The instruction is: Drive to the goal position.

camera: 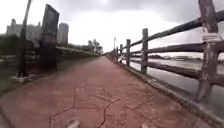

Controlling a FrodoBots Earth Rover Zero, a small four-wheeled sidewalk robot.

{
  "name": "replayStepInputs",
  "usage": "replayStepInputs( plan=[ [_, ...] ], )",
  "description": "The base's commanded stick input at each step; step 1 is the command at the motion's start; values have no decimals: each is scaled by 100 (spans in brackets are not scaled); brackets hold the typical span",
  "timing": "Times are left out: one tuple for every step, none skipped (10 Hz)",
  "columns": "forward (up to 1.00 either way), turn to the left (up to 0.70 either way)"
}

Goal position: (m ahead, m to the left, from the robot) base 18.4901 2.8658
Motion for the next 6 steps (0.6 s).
replayStepInputs(
  plan=[
    [70, 0],
    [70, 0],
    [70, 27],
    [70, 27],
    [70, 27],
    [70, 27]
  ],
)
